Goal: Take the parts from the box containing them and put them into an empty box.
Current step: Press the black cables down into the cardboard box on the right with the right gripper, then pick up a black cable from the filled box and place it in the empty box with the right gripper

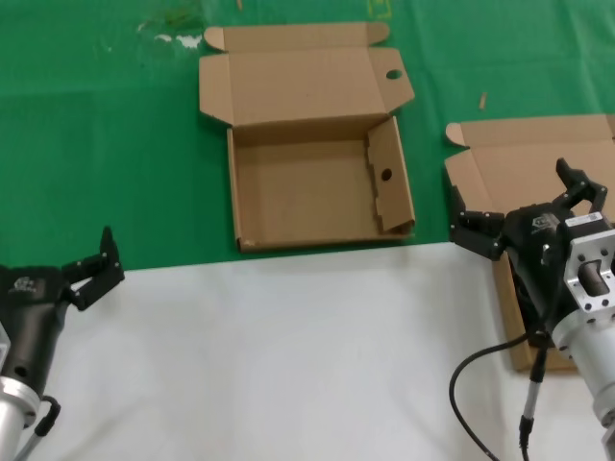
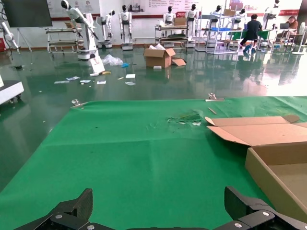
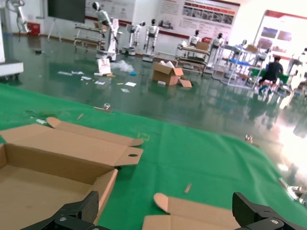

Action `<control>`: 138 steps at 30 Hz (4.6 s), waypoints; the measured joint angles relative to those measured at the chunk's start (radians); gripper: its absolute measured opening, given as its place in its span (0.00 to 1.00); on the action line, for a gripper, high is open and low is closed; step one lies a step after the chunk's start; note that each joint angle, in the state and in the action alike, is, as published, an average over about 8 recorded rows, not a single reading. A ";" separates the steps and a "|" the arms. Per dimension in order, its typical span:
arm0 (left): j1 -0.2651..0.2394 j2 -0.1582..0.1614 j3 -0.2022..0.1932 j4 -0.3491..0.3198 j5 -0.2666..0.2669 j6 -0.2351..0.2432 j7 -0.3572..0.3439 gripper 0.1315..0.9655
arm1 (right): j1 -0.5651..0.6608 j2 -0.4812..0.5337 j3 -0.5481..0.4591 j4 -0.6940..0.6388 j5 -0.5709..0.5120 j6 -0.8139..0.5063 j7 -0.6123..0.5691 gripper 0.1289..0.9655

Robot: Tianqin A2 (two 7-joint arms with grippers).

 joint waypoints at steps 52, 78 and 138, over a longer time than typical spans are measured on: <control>0.000 0.000 0.000 0.000 0.000 0.000 0.000 1.00 | -0.885 1.131 0.294 0.192 0.549 0.101 -0.637 1.00; 0.000 0.000 0.000 0.000 0.000 0.000 0.000 1.00 | 0.153 0.953 -0.639 0.054 0.911 0.074 -1.119 0.81; 0.000 0.000 0.000 0.000 0.000 0.000 -0.001 1.00 | -0.019 1.179 -0.587 0.345 0.577 0.319 -0.662 0.04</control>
